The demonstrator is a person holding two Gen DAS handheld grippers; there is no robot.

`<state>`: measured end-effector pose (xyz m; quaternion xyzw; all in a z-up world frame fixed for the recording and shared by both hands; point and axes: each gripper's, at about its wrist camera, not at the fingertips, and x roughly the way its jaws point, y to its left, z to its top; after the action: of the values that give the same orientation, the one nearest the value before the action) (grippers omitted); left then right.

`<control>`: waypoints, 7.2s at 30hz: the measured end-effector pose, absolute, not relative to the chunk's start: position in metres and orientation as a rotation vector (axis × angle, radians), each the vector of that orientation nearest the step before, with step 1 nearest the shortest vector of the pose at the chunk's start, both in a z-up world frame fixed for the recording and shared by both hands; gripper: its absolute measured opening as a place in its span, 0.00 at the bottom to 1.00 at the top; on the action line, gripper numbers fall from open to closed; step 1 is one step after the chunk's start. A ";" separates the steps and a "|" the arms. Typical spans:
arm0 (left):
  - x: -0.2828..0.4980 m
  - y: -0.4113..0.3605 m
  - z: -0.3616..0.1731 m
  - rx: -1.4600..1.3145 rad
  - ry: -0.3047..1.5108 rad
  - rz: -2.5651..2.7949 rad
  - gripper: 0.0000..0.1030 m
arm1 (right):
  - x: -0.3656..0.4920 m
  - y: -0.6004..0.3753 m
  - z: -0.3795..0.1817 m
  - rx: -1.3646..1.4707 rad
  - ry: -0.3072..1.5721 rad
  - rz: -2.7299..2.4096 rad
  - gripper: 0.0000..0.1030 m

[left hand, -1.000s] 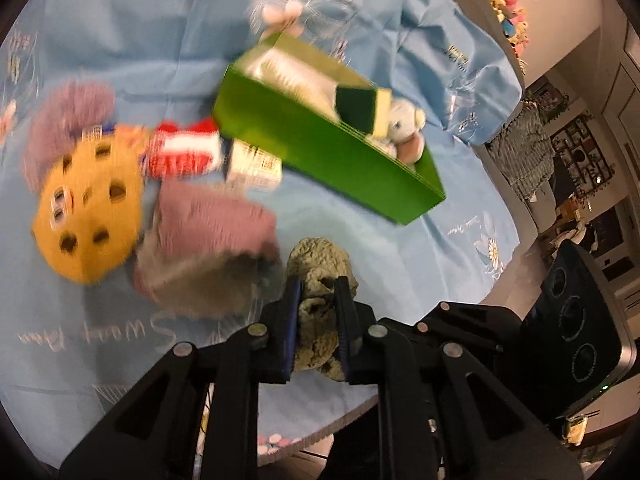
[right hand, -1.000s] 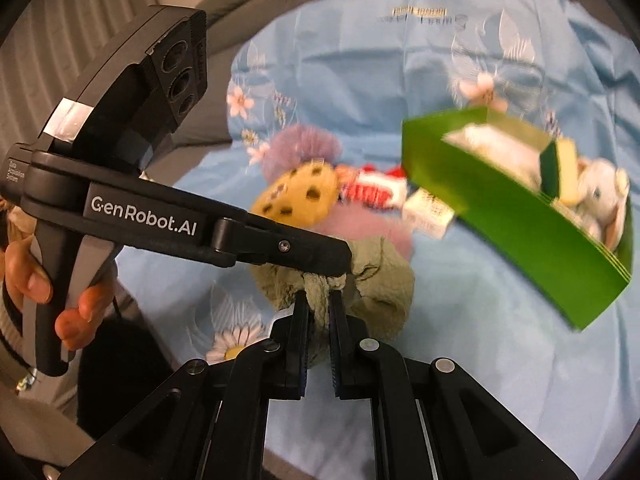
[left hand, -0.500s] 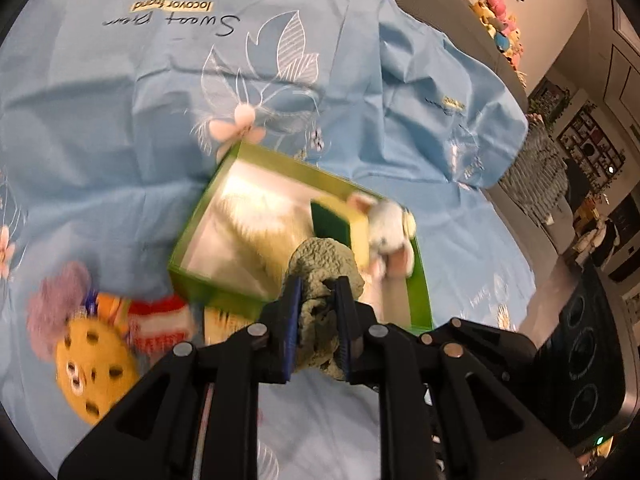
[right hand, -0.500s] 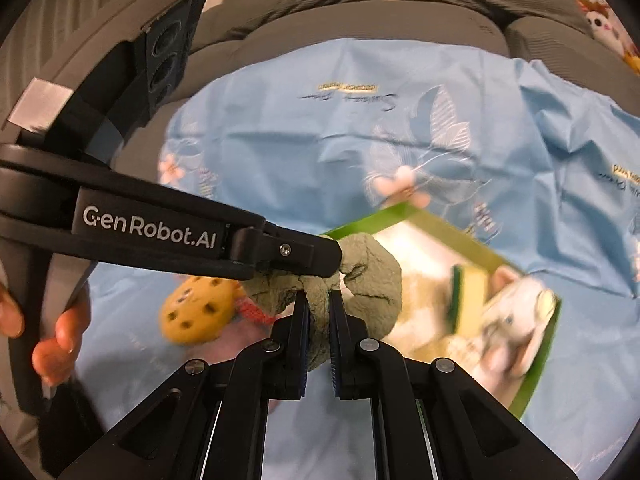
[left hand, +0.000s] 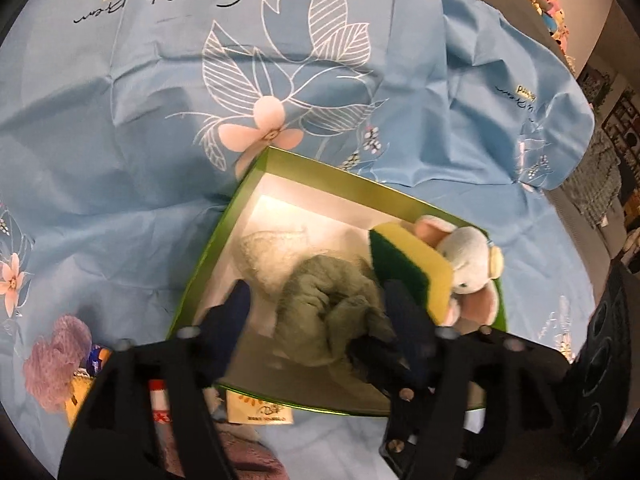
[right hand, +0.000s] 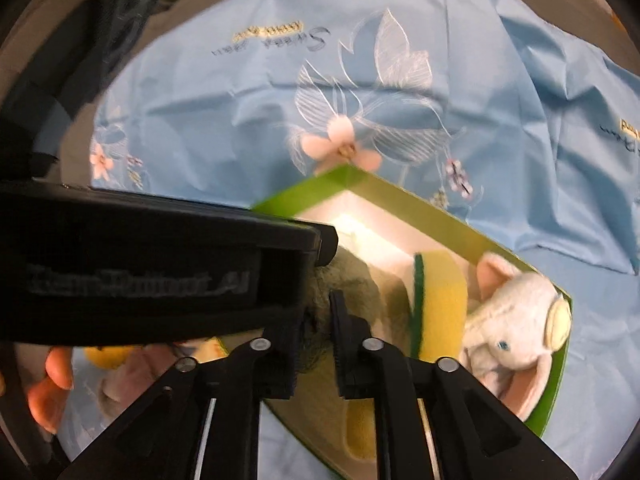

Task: Organize soft objects
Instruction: 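Lift the green cloth with the right gripper and release it into the box, then reach the right gripper to the pink-and-grey cloth and grasp it, then carry the pink-and-grey cloth with the right gripper and drop it into the box, then reach the right gripper to the yellow cookie plush and grasp it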

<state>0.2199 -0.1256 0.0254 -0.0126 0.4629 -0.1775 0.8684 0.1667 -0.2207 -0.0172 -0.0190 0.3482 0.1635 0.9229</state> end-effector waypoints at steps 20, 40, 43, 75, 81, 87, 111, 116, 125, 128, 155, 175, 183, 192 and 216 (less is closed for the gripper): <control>0.141 -0.094 0.055 0.030 0.842 -0.335 0.99 | 0.066 -0.236 0.006 0.019 0.599 0.305 0.65; 0.069 0.009 0.027 -0.115 0.935 -0.280 0.99 | 0.006 -0.195 -0.021 0.027 0.702 0.401 0.66; 0.063 0.032 0.013 -0.146 0.961 -0.246 0.99 | 0.006 -0.189 -0.029 0.029 0.728 0.421 0.66; 0.076 0.027 -0.068 -0.242 1.084 -0.340 0.75 | 0.074 -0.139 -0.092 -0.099 0.799 0.504 0.66; 0.080 0.024 -0.082 -0.277 1.124 -0.353 0.44 | 0.084 -0.134 -0.094 -0.053 0.807 0.563 0.48; 0.081 0.037 -0.084 -0.338 1.127 -0.338 0.15 | 0.085 -0.133 -0.097 -0.014 0.823 0.592 0.22; 0.061 0.010 0.037 -0.243 0.902 -0.448 0.09 | 0.020 -0.157 0.012 0.094 0.522 0.635 0.12; 0.083 -0.023 0.070 -0.193 0.854 -0.482 0.09 | 0.030 -0.181 0.042 0.113 0.450 0.569 0.13; 0.132 -0.089 0.096 -0.146 0.834 -0.546 0.10 | 0.052 -0.230 0.071 0.127 0.370 0.455 0.13; 0.149 -0.112 0.095 -0.116 0.836 -0.554 0.10 | 0.065 -0.246 0.073 0.129 0.368 0.409 0.13; 0.198 -0.097 0.022 -0.034 1.028 -0.328 0.80 | 0.122 -0.282 -0.014 0.107 0.694 0.216 0.56; 0.090 -0.070 0.034 0.018 0.942 -0.325 0.97 | 0.018 -0.261 0.004 0.164 0.636 0.281 0.61; 0.060 -0.040 0.039 0.008 0.899 -0.304 0.99 | -0.003 -0.228 0.014 0.126 0.607 0.355 0.73; 0.040 0.004 0.024 -0.060 0.931 -0.273 0.99 | -0.006 -0.192 0.011 0.124 0.635 0.450 0.75; 0.042 0.117 -0.036 -0.232 1.056 -0.134 0.99 | 0.013 -0.076 -0.036 -0.078 0.778 0.619 0.85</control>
<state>0.0417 0.1166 -0.0362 -0.1102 0.5022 -0.0638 0.8553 0.0134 -0.0760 -0.0358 -0.0376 0.3730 0.2967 0.8783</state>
